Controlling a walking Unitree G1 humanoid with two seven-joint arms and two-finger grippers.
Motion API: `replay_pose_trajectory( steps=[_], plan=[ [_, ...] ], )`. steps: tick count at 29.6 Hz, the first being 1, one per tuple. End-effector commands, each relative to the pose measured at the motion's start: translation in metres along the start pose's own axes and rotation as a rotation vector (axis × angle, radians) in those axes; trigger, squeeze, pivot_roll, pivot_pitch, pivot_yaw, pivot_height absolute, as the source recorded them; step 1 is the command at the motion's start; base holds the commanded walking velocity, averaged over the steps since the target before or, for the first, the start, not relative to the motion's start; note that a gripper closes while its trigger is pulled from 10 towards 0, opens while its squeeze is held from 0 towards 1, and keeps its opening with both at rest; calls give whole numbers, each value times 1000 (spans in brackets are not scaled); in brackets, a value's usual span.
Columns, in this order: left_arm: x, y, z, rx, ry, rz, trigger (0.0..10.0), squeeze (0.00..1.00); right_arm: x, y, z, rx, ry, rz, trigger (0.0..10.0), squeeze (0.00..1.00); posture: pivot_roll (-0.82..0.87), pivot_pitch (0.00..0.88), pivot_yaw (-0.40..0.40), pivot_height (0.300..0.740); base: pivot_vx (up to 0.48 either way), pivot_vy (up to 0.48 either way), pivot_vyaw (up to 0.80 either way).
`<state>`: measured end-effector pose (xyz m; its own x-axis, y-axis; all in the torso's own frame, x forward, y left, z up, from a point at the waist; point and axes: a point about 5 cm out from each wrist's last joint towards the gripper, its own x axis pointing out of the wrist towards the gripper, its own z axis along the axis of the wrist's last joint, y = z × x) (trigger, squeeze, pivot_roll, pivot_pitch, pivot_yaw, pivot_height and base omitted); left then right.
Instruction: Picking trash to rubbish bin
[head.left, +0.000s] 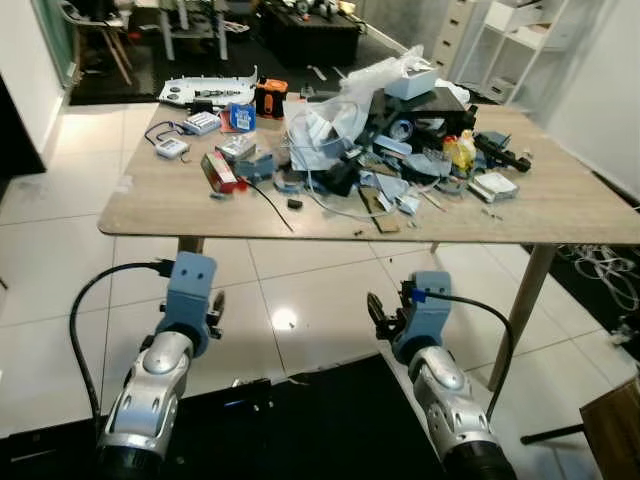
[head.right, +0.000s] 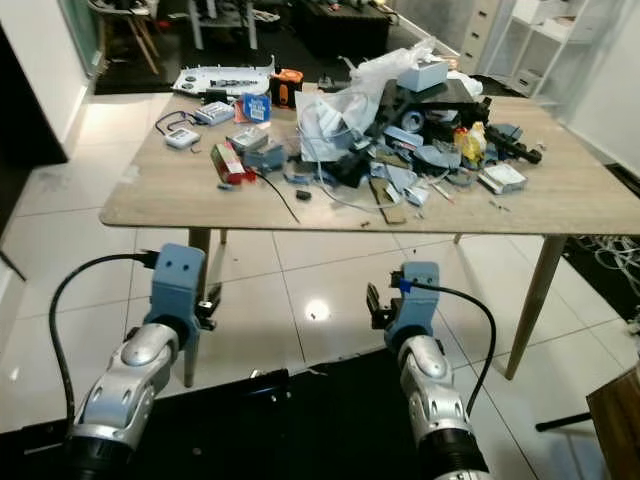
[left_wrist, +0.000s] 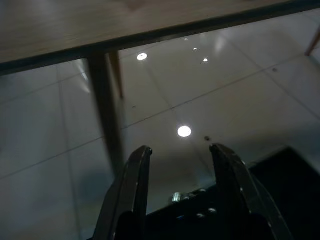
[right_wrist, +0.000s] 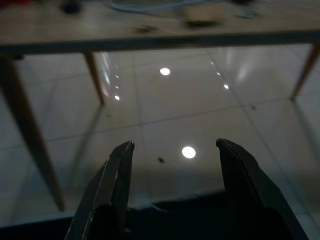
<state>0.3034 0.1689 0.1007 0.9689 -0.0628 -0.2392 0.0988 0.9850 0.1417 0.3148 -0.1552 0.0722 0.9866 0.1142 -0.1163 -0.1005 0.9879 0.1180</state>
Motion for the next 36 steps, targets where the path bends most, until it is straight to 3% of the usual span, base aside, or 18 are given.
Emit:
replay_pose_trajectory(
  steps=[1,13,23,36],
  plan=[
    [0,-4,-4,-4,20,-16,10000,0,-1,-3,-1,0,11,-13,10000,0,111,52,-66,740,0,-480,0],
    [2,-4,-4,16,23,-25,10000,0,-2,-4,-1,2,15,-16,10000,0,110,58,-66,740,0,-480,0],
    [3,-6,-6,5,49,-25,10000,0,-3,-5,-2,4,17,-22,10000,0,105,73,-61,740,0,0,0],
    [3,-5,-7,6,66,-30,10000,0,-4,-4,-2,10,19,-24,10000,0,108,80,-52,740,0,475,0]
  ],
)
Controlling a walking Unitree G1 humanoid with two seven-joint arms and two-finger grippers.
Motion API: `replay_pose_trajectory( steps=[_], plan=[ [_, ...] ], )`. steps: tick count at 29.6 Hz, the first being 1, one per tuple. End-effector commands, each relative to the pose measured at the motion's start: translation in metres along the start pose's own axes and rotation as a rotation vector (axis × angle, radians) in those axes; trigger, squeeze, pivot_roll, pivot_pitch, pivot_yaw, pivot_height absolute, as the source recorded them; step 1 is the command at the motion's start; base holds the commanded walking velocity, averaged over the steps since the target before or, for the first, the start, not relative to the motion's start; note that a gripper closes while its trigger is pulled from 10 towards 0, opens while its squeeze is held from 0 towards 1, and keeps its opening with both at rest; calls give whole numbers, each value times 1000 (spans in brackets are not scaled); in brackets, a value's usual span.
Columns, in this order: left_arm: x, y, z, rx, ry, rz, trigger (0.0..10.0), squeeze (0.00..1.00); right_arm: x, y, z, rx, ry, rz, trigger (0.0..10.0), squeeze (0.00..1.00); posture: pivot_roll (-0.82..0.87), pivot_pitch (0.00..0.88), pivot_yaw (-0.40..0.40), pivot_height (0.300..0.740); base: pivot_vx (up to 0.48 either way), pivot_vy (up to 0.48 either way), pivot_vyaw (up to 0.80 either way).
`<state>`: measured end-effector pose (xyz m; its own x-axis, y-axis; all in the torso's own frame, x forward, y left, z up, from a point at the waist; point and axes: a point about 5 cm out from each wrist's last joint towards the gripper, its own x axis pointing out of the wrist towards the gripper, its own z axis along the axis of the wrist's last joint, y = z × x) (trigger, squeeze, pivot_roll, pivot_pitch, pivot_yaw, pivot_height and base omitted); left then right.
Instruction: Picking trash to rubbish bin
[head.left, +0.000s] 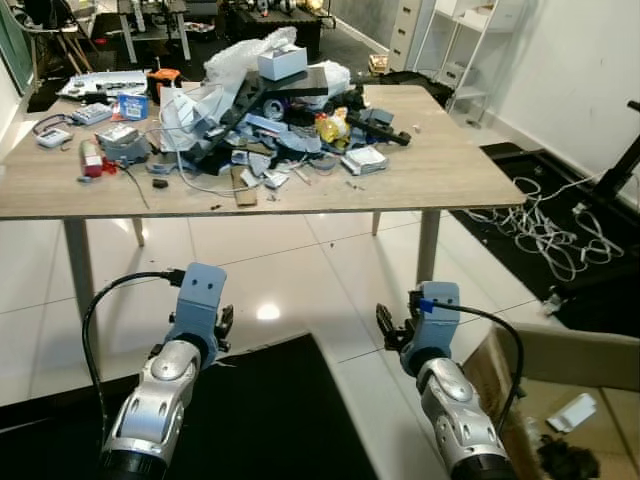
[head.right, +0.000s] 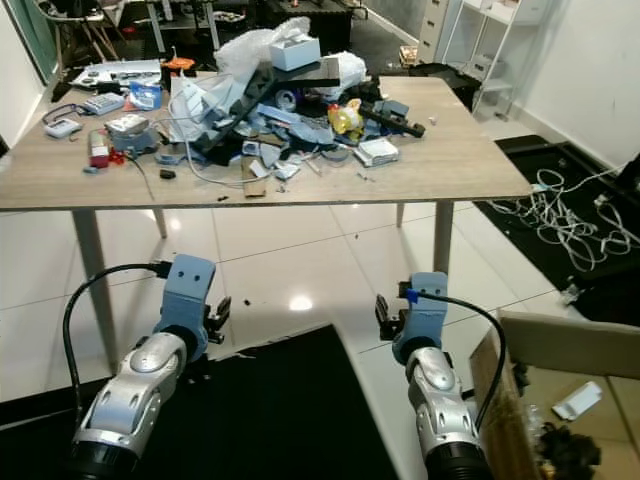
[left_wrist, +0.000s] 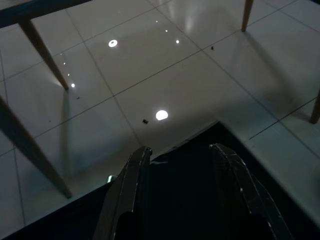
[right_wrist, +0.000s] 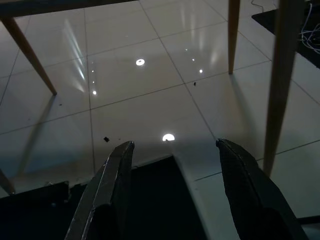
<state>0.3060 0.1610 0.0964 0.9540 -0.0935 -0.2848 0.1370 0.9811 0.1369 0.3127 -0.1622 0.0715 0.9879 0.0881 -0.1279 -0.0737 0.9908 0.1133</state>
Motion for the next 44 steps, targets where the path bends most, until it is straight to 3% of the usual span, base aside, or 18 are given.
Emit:
replay_pose_trajectory(
  steps=[1,27,31,44],
  plan=[
    [-1,3,-5,0,24,8,10000,0,-1,3,-2,12,11,3,10000,0,108,80,-52,740,0,480,0],
    [0,-2,3,35,-22,-12,10000,0,-2,2,-6,57,35,-12,10000,0,109,85,-47,740,0,18,-93],
    [1,-2,4,30,-27,-10,10000,0,-2,1,-5,54,32,-17,10000,0,109,85,-47,740,0,0,-697],
    [3,-4,7,-25,-32,-17,10000,0,-1,2,1,39,11,-8,10000,0,104,79,-52,740,106,0,0]
  ],
)
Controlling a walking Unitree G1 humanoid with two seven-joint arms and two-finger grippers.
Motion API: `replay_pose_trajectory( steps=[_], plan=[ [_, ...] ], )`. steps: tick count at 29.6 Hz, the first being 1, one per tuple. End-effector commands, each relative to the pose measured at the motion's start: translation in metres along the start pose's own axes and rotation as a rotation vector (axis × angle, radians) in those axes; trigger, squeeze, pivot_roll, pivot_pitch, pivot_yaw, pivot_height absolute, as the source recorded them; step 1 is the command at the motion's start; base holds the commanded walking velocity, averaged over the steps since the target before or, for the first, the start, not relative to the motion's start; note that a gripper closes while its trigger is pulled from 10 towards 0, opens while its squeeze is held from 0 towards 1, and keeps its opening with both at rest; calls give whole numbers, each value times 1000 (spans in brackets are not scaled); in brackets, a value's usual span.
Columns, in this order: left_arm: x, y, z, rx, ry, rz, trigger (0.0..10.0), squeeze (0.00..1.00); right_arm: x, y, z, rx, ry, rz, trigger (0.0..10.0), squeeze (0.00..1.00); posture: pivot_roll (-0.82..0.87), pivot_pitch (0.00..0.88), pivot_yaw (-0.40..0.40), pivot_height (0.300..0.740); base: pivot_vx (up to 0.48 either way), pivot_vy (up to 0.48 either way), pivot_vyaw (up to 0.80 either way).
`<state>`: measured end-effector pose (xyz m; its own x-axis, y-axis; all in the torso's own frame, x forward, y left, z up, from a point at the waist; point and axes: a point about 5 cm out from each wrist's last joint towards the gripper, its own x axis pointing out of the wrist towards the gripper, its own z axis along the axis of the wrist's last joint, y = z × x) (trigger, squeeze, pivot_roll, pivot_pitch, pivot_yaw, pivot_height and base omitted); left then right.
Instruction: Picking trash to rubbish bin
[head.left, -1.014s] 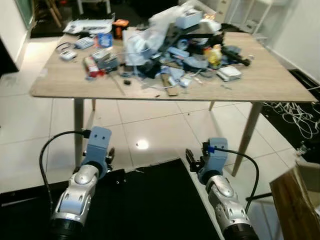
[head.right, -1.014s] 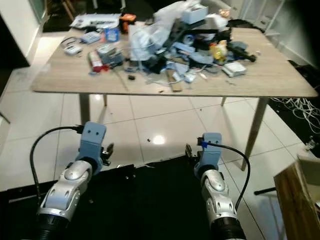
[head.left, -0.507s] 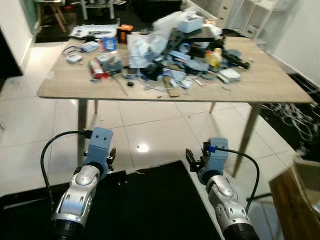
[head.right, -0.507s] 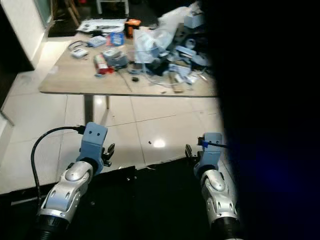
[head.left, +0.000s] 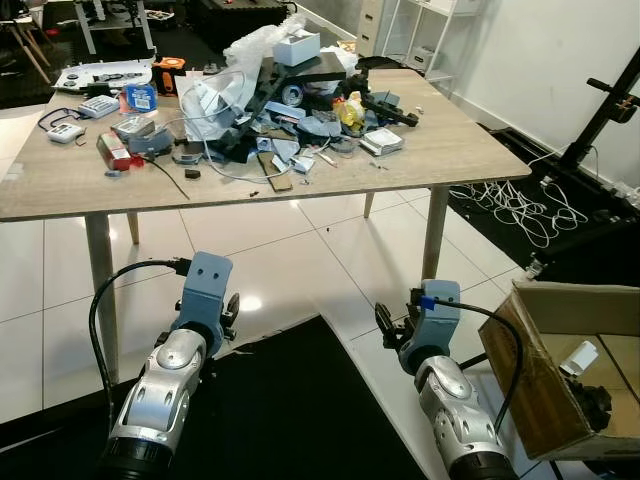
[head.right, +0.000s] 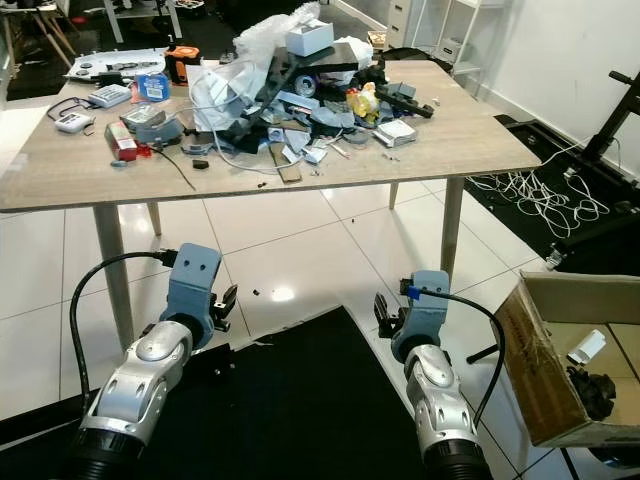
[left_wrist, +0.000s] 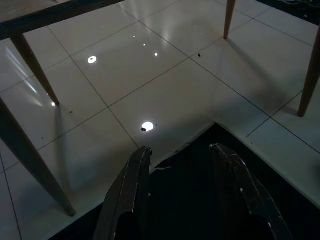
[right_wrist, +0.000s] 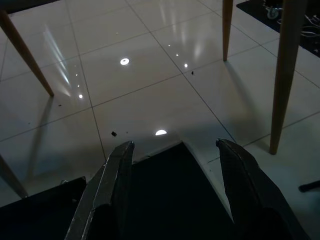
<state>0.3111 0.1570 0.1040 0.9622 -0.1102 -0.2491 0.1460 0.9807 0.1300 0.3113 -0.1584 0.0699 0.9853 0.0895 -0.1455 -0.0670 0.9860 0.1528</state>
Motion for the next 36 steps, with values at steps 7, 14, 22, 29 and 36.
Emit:
replay_pose_trajectory(
  steps=[7,14,22,29,36],
  plan=[
    [1,-1,0,-39,-5,3,10000,0,0,-1,7,0,-28,-8,10000,0,102,71,-54,740,372,0,0],
    [1,-1,4,-48,-20,7,10000,0,2,0,21,-3,-99,7,10000,0,101,63,-59,740,385,0,0],
    [0,-3,5,-54,-28,2,10000,0,4,3,29,-11,-124,19,10000,0,100,59,-60,740,373,0,0],
    [1,-5,6,-52,-32,-5,10000,0,6,4,37,-17,-152,30,10000,0,99,51,-60,740,355,0,0],
    [1,-9,8,-38,-39,-23,10000,0,10,12,64,-27,-245,56,10000,0,100,55,-57,740,341,0,0]
  ],
)
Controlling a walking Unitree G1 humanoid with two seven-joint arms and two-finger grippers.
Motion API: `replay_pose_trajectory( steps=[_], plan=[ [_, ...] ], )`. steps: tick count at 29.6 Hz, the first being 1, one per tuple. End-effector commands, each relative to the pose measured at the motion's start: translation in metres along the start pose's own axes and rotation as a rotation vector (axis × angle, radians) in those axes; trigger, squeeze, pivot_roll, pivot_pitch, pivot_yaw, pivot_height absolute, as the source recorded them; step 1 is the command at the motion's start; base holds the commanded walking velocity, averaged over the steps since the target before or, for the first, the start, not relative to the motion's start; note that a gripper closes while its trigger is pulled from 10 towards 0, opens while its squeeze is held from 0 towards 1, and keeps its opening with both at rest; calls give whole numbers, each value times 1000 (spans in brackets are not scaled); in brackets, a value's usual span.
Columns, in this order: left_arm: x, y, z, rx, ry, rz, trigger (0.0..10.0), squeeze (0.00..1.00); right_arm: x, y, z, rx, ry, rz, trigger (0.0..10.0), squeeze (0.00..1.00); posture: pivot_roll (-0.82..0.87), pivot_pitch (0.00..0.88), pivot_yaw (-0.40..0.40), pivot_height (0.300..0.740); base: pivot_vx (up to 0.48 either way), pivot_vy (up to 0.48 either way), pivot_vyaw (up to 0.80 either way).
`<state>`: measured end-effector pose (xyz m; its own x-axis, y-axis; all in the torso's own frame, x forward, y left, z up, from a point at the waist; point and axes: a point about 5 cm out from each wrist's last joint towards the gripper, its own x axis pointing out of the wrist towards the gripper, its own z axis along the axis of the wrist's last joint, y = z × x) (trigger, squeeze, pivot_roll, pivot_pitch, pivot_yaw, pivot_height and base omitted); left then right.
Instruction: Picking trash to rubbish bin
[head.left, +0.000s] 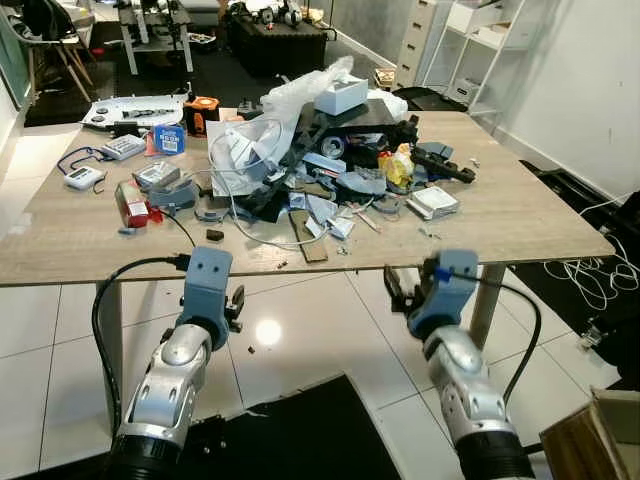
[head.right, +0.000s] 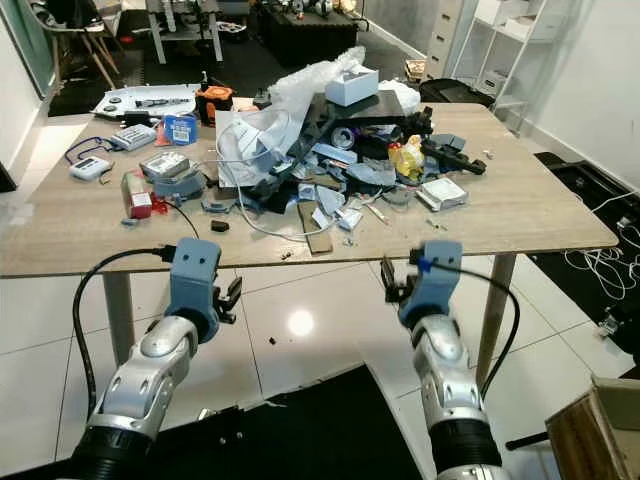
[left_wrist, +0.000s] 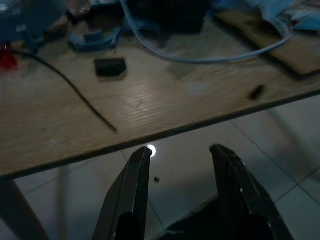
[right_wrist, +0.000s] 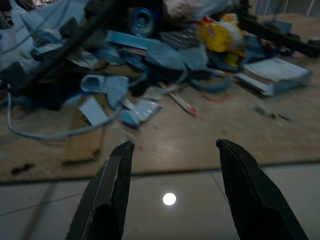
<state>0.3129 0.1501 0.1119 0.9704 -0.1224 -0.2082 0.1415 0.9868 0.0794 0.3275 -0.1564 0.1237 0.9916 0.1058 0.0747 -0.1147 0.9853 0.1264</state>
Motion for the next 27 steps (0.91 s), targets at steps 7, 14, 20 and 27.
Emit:
replay_pose_trajectory(
  steps=[7,14,20,27],
  plan=[
    [0,-4,0,19,6,-23,10000,0,13,8,28,8,-80,32,10000,0,100,57,-52,740,328,0,0],
    [1,-4,2,20,1,-24,10000,0,20,14,46,-1,-117,67,10000,0,103,64,-49,740,319,0,0],
    [1,-4,3,14,1,-25,10000,0,26,20,58,-2,-130,102,10000,0,104,71,-49,740,318,0,0],
    [1,-5,4,23,-5,-27,10000,0,32,23,60,2,-107,103,10000,0,104,77,-45,740,182,0,0]
  ],
)
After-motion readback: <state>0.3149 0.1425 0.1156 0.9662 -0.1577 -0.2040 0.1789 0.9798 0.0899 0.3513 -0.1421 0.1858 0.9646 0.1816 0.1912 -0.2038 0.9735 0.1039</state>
